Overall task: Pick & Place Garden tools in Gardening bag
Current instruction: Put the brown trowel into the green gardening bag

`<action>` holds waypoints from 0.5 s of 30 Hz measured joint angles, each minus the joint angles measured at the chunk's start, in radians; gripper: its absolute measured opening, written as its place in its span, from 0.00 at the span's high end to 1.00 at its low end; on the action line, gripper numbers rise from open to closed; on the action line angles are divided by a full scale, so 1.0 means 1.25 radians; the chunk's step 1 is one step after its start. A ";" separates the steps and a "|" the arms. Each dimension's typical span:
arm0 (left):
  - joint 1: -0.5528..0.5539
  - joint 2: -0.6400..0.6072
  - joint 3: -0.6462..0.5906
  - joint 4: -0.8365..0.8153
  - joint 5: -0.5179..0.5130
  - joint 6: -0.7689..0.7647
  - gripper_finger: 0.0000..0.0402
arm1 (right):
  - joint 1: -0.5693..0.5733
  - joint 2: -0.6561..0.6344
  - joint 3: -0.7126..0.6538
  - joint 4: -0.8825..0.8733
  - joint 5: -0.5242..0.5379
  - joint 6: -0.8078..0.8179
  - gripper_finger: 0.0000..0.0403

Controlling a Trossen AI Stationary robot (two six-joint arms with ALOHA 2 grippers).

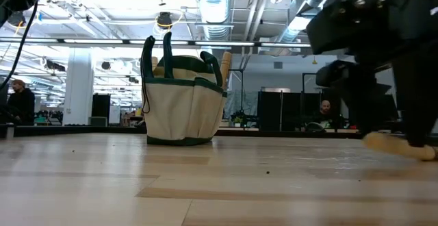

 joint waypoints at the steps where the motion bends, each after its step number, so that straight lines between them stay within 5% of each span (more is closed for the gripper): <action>1: 0.000 0.000 0.000 0.000 0.000 -0.001 0.99 | -0.005 0.000 0.002 -0.001 0.000 -0.003 0.43; 15: 0.000 0.000 0.000 0.005 0.001 -0.002 0.99 | -0.029 0.017 0.005 0.019 0.062 -0.009 0.45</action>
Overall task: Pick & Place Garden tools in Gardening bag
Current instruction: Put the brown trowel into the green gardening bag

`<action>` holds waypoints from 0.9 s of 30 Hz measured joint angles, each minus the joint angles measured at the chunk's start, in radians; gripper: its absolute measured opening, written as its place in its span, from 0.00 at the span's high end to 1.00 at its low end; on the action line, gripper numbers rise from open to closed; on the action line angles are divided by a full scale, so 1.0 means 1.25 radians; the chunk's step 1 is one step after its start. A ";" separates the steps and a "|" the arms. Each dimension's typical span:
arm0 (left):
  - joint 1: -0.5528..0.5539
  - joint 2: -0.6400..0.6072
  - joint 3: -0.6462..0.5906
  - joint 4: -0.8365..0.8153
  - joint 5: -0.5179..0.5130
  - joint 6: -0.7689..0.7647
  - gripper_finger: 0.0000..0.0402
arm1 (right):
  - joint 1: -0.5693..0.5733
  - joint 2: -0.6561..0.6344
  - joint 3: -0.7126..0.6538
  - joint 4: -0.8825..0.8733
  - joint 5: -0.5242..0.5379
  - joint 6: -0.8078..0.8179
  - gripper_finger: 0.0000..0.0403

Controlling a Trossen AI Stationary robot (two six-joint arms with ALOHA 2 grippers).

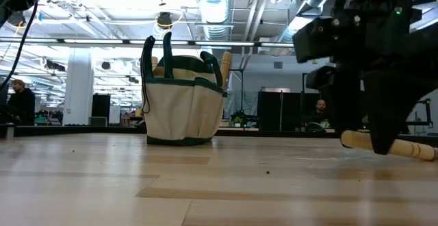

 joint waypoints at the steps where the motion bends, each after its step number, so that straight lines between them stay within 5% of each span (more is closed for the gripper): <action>1: 0.000 0.000 0.000 0.001 0.000 0.000 0.99 | 0.000 0.004 -0.001 -0.005 -0.003 0.000 0.45; 8: 0.000 0.000 0.000 0.006 0.000 -0.007 0.99 | 0.000 0.040 0.003 0.009 -0.033 0.016 0.53; 15: 0.000 0.000 0.000 0.012 0.000 -0.007 0.99 | -0.002 0.047 0.002 0.009 -0.036 0.048 0.86; 23: 0.000 0.000 0.000 0.016 0.001 -0.006 0.99 | -0.015 -0.019 -0.004 0.024 0.003 0.116 0.85; 27: 0.000 0.000 0.000 0.021 0.001 -0.006 0.99 | -0.017 -0.103 -0.003 0.088 0.124 0.158 0.85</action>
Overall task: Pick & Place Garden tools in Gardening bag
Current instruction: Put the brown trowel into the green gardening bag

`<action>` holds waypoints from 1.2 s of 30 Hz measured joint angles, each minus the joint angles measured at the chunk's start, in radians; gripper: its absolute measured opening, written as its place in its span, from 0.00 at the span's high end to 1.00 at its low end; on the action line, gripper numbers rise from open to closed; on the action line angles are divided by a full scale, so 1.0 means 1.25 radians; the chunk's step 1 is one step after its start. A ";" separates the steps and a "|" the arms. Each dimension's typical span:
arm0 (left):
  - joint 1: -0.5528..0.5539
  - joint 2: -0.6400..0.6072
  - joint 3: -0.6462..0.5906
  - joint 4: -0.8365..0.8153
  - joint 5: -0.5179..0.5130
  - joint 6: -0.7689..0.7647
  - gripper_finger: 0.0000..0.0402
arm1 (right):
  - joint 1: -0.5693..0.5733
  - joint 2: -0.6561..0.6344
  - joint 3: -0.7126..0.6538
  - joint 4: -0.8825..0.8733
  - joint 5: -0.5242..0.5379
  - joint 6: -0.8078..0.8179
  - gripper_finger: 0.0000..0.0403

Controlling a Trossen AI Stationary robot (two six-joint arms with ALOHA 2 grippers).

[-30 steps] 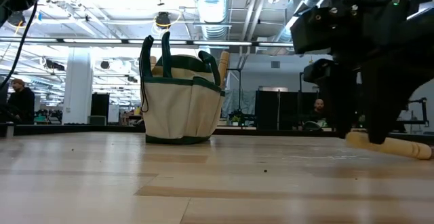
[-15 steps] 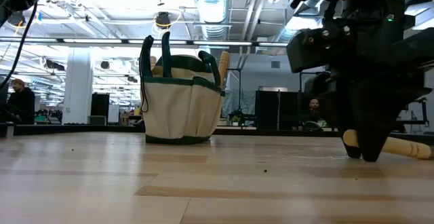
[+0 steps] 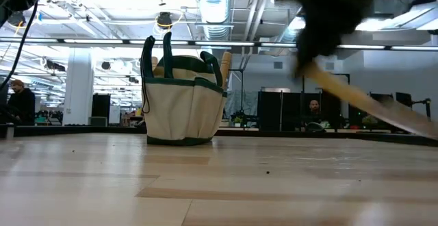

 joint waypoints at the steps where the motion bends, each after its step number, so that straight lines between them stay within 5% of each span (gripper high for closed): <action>1: 0.000 0.000 0.000 0.000 0.000 0.000 0.99 | 0.000 -0.026 0.000 0.033 0.047 0.010 0.85; 9: 0.000 0.000 0.000 0.005 -0.006 0.000 0.99 | -0.022 -0.151 0.002 0.367 0.433 -0.054 0.85; 15: 0.000 0.000 0.000 0.010 -0.031 0.000 0.99 | -0.057 -0.092 0.003 0.592 0.562 -0.111 0.85; 25: 0.000 0.000 0.000 0.015 -0.033 -0.007 0.99 | -0.077 0.045 0.003 0.838 0.609 -0.166 0.85; 36: 0.000 0.000 0.000 0.016 -0.033 -0.006 0.99 | -0.125 0.013 0.003 0.841 0.630 -0.238 0.85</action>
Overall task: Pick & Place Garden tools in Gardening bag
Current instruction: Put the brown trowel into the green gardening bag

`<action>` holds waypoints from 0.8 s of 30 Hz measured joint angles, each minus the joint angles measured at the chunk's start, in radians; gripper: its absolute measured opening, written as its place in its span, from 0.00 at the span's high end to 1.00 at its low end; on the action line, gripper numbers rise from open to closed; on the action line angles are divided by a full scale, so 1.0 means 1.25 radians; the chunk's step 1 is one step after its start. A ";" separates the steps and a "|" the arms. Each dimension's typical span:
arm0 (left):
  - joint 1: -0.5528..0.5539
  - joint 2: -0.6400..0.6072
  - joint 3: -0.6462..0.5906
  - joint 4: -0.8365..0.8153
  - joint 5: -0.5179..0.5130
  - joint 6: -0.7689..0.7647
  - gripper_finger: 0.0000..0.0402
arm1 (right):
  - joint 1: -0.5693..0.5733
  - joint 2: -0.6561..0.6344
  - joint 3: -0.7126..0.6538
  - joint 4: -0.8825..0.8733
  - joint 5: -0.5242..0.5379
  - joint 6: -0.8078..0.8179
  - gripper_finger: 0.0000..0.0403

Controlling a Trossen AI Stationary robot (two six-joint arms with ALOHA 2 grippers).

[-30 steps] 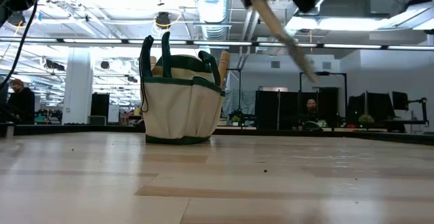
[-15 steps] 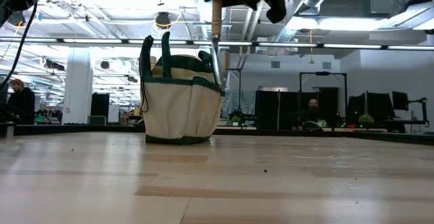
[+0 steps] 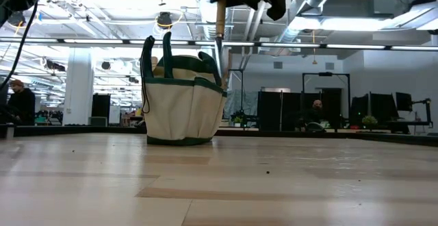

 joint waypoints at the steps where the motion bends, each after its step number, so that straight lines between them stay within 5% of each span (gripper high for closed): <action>1: 0.000 0.000 0.000 0.000 0.000 0.000 0.99 | -0.004 0.000 0.000 -0.002 0.000 0.004 0.85; 24: 0.000 0.000 0.000 0.000 0.000 0.000 0.99 | -0.031 0.070 -0.003 0.048 -0.043 0.062 0.85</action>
